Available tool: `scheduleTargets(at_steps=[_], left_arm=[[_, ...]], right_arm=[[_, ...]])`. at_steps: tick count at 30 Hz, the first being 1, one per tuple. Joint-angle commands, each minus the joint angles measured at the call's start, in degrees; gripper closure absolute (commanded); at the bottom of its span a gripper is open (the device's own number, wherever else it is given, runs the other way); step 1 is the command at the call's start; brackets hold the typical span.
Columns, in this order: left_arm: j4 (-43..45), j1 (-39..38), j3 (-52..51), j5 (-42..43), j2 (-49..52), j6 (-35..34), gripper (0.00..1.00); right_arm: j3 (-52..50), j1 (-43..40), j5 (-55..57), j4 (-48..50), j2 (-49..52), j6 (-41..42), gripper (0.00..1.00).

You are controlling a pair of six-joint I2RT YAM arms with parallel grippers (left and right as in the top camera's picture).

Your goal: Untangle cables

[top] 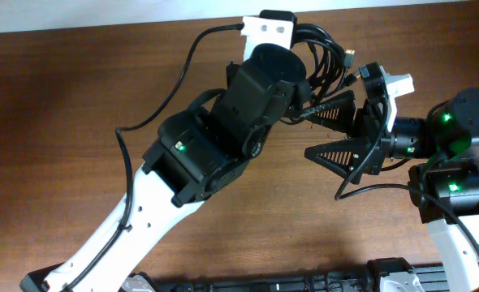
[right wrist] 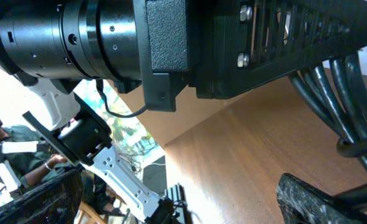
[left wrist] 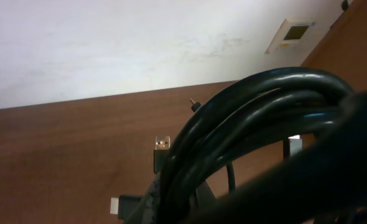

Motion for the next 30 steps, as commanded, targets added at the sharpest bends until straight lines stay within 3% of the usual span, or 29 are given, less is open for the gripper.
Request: scheduleTargets(at_steps=[1,13,19,29,30], left_arm=[[0.2,-0.7,0.9,0.1,0.0,-1.2,1.00],[-1.2,-0.7,0.9,0.3,-1.5,-1.2,1.00],[-1.4,-0.7,0.9,6.8,-1.6,-1.2,1.00],[-2.3,-0.7,0.9,8.7,-1.6,-1.1,1.00],[-2.3,-0.7,0.9,8.7,-1.6,-1.1,1.00]], right_arm=[[0.2,-0.1,3.4,0.1,-0.2,-0.7,0.01],[0.2,-0.1,4.1,0.2,5.2,-1.3,0.01],[0.2,-0.1,5.0,2.2,5.2,-1.1,0.01],[0.2,-0.1,4.9,5.3,5.2,-1.1,0.02],[0.2,-0.1,4.7,5.6,5.2,-1.1,0.55]])
